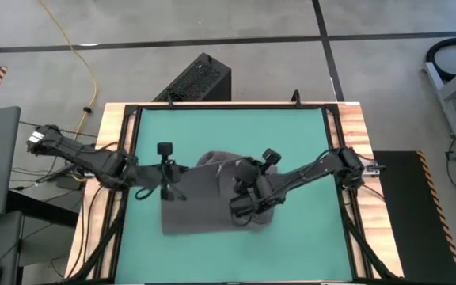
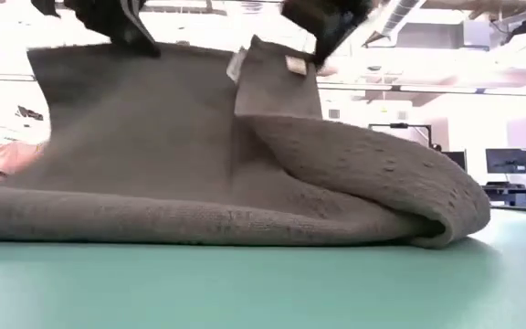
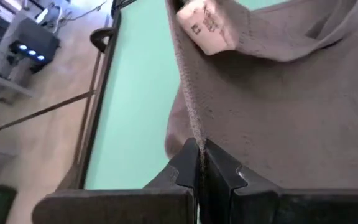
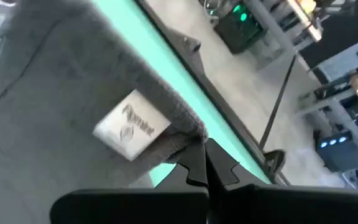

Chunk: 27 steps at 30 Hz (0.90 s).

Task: Roll towel
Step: Roll the gray towel

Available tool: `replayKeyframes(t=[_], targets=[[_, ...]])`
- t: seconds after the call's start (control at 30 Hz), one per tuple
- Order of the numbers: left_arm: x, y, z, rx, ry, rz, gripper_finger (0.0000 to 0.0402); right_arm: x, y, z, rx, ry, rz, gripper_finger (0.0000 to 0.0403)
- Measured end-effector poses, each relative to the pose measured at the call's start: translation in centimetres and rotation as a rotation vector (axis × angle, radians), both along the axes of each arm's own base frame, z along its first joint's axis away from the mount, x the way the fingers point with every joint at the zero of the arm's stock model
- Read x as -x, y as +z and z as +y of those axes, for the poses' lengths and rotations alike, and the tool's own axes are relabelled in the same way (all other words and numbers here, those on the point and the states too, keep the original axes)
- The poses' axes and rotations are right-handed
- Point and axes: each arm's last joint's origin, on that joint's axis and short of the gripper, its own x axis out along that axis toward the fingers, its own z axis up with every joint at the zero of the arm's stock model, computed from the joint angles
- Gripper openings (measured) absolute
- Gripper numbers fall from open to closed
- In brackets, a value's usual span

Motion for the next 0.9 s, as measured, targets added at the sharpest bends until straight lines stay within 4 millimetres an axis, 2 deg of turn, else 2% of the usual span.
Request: replayKeyframes(t=[0.13, 0.37, 0.5, 0.67, 0.77, 0.9], targets=[[-1.0, -1.7, 2.1, 0.027, -0.026, -0.047, 0.0000, 1.5, -0.1, -2.0, -0.078, -0.083, -0.005, 0.0002], [-2.5, -3.4, 5.1, 0.097, -0.027, -0.090, 0.0000, 5.1, -2.6, -5.0, -0.114, -0.227, 0.044, 0.0006], [-2.7, -3.5, 6.1, 0.149, -0.015, -0.104, 0.0000, 7.0, -3.6, -5.5, -0.099, -0.243, 0.081, 0.0015], [-2.5, -3.5, 6.9, 0.186, 0.008, -0.104, 0.0008, 9.5, -3.1, -5.3, -0.111, -0.218, 0.115, 0.0021], [-2.3, -4.1, 7.1, 0.181, 0.005, -0.047, 0.0034, 10.5, -2.6, -5.3, -0.155, -0.220, 0.107, 0.0047], [-2.0, -4.2, 7.1, 0.212, -0.007, -0.016, 0.0087, 11.3, -1.8, -5.7, -0.201, -0.195, 0.124, 0.0107]])
